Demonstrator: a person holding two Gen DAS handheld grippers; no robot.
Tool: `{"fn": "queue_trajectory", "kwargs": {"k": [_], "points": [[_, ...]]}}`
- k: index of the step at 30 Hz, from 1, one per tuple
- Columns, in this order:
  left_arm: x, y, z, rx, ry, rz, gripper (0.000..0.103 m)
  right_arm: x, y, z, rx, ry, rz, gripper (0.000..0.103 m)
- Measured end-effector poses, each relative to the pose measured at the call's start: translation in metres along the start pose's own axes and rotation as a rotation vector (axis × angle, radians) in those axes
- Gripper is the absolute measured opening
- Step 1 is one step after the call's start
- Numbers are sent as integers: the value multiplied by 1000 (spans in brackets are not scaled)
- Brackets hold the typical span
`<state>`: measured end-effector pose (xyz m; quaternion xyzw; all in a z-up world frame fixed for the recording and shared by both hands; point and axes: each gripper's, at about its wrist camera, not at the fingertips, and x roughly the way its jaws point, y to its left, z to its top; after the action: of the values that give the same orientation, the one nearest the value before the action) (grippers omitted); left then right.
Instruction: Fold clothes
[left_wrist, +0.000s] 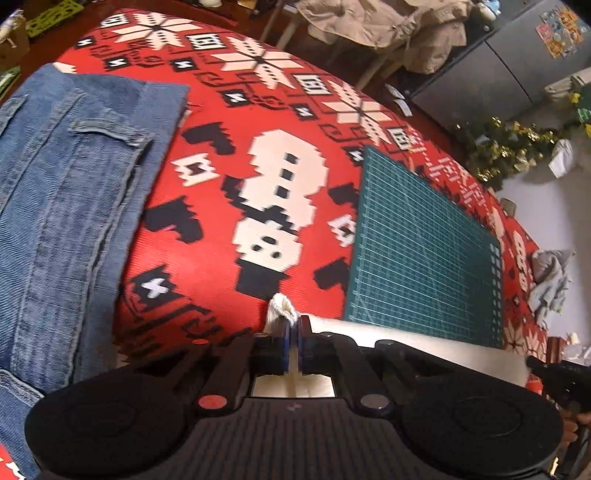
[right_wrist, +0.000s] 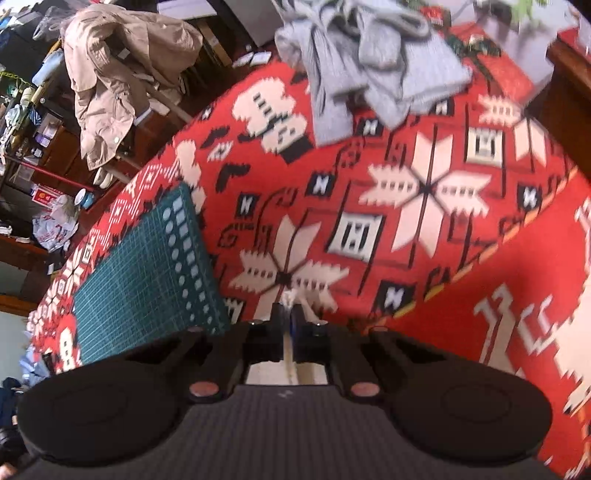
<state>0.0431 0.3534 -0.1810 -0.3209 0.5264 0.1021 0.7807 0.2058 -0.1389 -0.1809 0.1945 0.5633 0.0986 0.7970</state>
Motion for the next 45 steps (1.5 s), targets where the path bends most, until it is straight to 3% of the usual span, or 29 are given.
{"fn": "queue_trajectory", "kwargs": {"k": [5, 6, 7, 9, 13, 18, 24, 26, 28, 30, 36, 45], "points": [[3, -7, 0, 48, 5, 34, 9, 8, -6, 0, 11, 13, 5, 6], [2, -8, 0, 58, 3, 39, 9, 7, -6, 0, 7, 7, 0, 8], [-1, -10, -1, 69, -2, 42, 10, 3, -6, 0, 4, -7, -6, 17], [-8, -14, -5, 94, -20, 68, 21, -6, -6, -1, -6, -36, -21, 24], [-32, -23, -10, 141, -69, 106, 25, -30, -1, -5, -69, -60, -40, 25], [-46, -52, -14, 218, -114, 56, 21, -47, 28, -27, -207, -62, -32, 25], [-20, -106, -35, 299, -99, -82, 13, -41, 71, -65, -334, -81, 14, 25], [-10, -123, -48, 326, -106, -101, 13, -39, 85, -77, -376, -88, 30, 24], [-2, -140, -62, 351, -122, -101, 9, -35, 101, -89, -442, -102, 37, 6], [6, -151, -73, 359, -144, -97, 4, -28, 117, -99, -533, -114, 45, 1], [36, -165, -88, 396, -204, -72, 2, -5, 143, -120, -663, -135, 135, 1], [59, -152, -79, 390, -228, -99, 2, 36, 141, -129, -656, -158, 97, 0]]}}
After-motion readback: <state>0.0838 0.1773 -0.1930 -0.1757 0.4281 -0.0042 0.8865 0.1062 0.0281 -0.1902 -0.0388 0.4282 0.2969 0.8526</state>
